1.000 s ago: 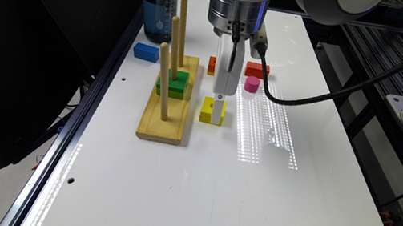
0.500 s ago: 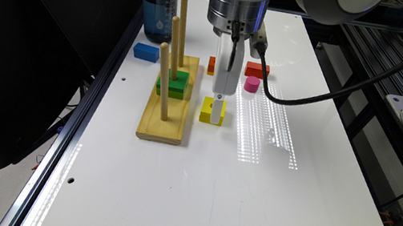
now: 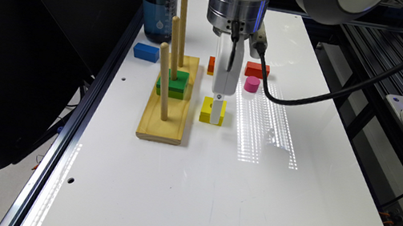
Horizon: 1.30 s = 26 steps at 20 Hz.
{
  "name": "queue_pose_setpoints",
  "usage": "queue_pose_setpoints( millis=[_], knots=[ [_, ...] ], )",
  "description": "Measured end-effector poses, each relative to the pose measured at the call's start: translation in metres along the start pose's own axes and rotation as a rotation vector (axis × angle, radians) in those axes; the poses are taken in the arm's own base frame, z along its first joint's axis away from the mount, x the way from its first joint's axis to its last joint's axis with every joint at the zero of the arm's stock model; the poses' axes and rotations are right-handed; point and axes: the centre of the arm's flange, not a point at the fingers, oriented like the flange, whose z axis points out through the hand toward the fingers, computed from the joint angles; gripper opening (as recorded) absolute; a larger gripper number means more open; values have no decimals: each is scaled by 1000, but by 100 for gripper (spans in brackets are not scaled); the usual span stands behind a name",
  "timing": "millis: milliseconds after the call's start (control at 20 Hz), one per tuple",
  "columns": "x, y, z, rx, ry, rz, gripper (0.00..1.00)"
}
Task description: Pick up yellow block.
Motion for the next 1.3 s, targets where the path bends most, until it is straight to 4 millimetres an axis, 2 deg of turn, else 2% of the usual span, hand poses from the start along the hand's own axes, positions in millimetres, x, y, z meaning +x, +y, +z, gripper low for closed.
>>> queue_pose_setpoints(
  millis=[800,1300],
  knots=[
    [1,1,13,2,-8,1,100],
    [6,-8,14,14,-4,-1,100]
  ],
)
